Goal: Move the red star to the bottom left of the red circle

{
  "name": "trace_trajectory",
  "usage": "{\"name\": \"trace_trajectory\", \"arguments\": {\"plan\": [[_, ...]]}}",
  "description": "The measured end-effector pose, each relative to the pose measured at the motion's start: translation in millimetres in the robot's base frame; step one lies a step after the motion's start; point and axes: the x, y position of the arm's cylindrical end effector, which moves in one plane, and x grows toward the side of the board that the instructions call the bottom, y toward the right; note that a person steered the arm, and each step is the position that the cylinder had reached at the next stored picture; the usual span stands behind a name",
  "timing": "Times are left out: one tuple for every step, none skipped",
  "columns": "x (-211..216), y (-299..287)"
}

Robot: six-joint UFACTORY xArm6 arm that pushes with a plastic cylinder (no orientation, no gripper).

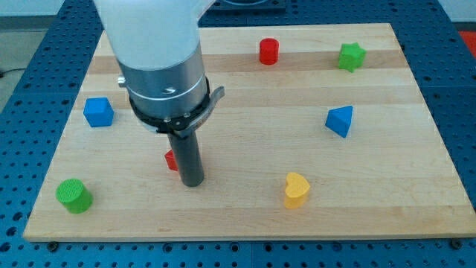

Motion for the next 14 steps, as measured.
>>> {"name": "trace_trajectory", "arguments": {"plan": [[8.2,-32.2],[-5.2,-62.7],[-24.1,-48.0],[-50.4,-17.2],[-47.4,12.4],[-39.5,0.4],[-27.1,0.6],[-27.7,22.4],[-30.4,52.7],[-37.7,78.1],[-62.5,82.9],[-91.4,83.1],[-103.6,103.3],[-110.5,148.1]]}}
